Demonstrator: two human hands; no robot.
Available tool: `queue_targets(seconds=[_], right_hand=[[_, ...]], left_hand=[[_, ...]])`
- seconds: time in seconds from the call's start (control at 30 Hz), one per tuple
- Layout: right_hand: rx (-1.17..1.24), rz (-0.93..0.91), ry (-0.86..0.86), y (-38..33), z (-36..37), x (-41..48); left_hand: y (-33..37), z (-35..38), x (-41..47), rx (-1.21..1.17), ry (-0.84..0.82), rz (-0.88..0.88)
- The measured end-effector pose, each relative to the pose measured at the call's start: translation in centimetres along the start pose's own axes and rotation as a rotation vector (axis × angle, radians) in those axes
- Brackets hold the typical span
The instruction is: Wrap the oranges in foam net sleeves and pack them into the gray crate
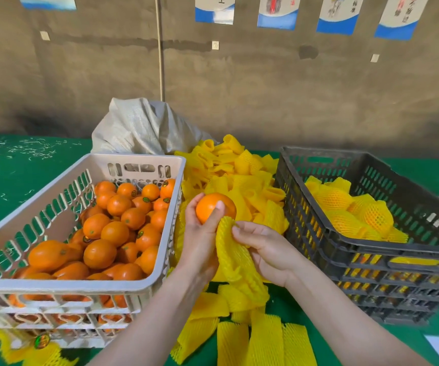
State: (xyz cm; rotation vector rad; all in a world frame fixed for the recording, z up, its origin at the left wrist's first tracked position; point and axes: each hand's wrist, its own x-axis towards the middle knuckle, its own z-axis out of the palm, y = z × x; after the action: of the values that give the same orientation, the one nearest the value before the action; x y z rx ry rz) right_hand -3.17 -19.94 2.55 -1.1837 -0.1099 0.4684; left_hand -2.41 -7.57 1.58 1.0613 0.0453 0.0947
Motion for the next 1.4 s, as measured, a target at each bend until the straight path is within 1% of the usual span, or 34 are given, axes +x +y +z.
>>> queue_targets(seconds=[0.1,0.17,0.2,0.23,0.3,0.33,0.37,0.4,0.43,0.47,0.53,0.57,0.63,0.67,0.73,0.8,0.83,0.87,0.97,1.0,1.03,1.1,1.13,1.17,1.2,1.23,1.27,1.33,1.4], right_hand=[[-0.08,0.007,0.064,0.5,-0.1,0.0],[-0.157,-0.069,0.179,1.1,0.2,0.2],[-0.234,-0.131,0.252,1.5,0.3,0.2],[-0.382,-0.219,0.349,1.8,0.3,0.2],[-0.768,-0.426,0.557,2.2,0.2,0.3],[-0.869,-0.519,0.616,2.2,0.2,0.3],[-0.889,-0.567,0.639,2.3,0.3,0.4],[-0.869,-0.552,0.644,2.4,0.3,0.6],[-0.808,-0.498,0.631,2.4,0.4,0.7],[-0.701,-0.425,0.6,2.4,0.5,0.8],[-0.353,-0.27,0.492,2.1,0.6,0.7],[-0.214,-0.189,0.472,1.8,0.4,0.8],[-0.089,-0.035,0.482,1.1,0.1,0.6],[-0.059,0.007,0.509,0.9,0.1,0.5],[0.007,0.021,0.532,1.0,-0.2,0.7],[0.098,0.003,0.477,1.2,-0.3,0.6],[0.104,-0.02,0.455,1.4,-0.3,0.4],[0.072,-0.06,0.452,1.5,-0.3,0.2],[-0.196,-0.297,0.516,1.3,-0.5,0.0],[-0.234,-0.359,0.533,1.1,-0.8,-0.1],[-0.214,-0.381,0.53,0.8,-1.1,-0.1],[-0.127,-0.332,0.463,0.3,-1.5,-0.2],[-0.131,-0.261,0.435,0.1,-1.6,-0.1],[-0.196,-0.186,0.412,0.0,-1.4,-0.2],[-0.275,-0.156,0.39,0.1,-1.2,-0.2],[-0.369,-0.203,0.391,0.3,-1.2,-0.1],[-0.463,-0.294,0.41,0.5,-1.0,-0.1],[-0.666,-0.512,0.454,1.2,-0.7,-0.2],[-0.8,-0.658,0.483,2.2,-0.9,-0.2]], left_hand=[[-1.1,0.5,-0.1,0.165,0.087,0.093],[-1.6,0.8,-0.3,0.205,0.139,0.119],[-1.8,1.0,-0.4,0.208,0.163,0.118],[-2.0,1.0,-0.4,0.21,0.185,0.115],[-2.5,1.2,-0.4,0.21,0.209,0.114],[-2.6,1.2,-0.4,0.212,0.21,0.123],[-2.8,1.3,-0.4,0.218,0.21,0.138],[-2.9,1.3,-0.4,0.226,0.207,0.155],[-3.0,1.3,-0.4,0.233,0.2,0.171],[-3.1,1.4,-0.4,0.239,0.188,0.181],[-3.3,1.2,-0.4,0.245,0.152,0.18],[-3.5,1.0,-0.4,0.243,0.126,0.176],[-3.7,0.3,-0.3,0.237,0.054,0.154],[-3.8,0.0,-0.3,0.235,0.012,0.135],[-3.9,-0.4,-0.1,0.237,-0.057,0.102],[-3.9,-0.5,0.1,0.252,-0.057,0.097],[-3.8,-0.4,0.2,0.258,-0.044,0.107],[-3.7,-0.4,0.3,0.267,-0.037,0.119],[-3.6,-0.5,0.5,0.256,-0.065,0.115],[-3.5,-0.7,0.5,0.247,-0.082,0.099],[-3.6,-0.9,0.6,0.245,-0.094,0.089],[-3.6,-0.9,0.6,0.271,-0.089,0.107],[-3.6,-0.7,0.6,0.283,-0.083,0.119],[-3.6,-0.4,0.5,0.266,-0.083,0.121],[-3.5,0.0,0.4,0.222,-0.084,0.105],[-3.4,0.4,0.2,0.159,-0.077,0.085],[-3.4,0.8,0.1,0.113,-0.056,0.069],[-3.2,1.2,0.2,0.126,0.003,0.023],[-3.3,1.3,0.5,0.146,0.062,-0.069]])
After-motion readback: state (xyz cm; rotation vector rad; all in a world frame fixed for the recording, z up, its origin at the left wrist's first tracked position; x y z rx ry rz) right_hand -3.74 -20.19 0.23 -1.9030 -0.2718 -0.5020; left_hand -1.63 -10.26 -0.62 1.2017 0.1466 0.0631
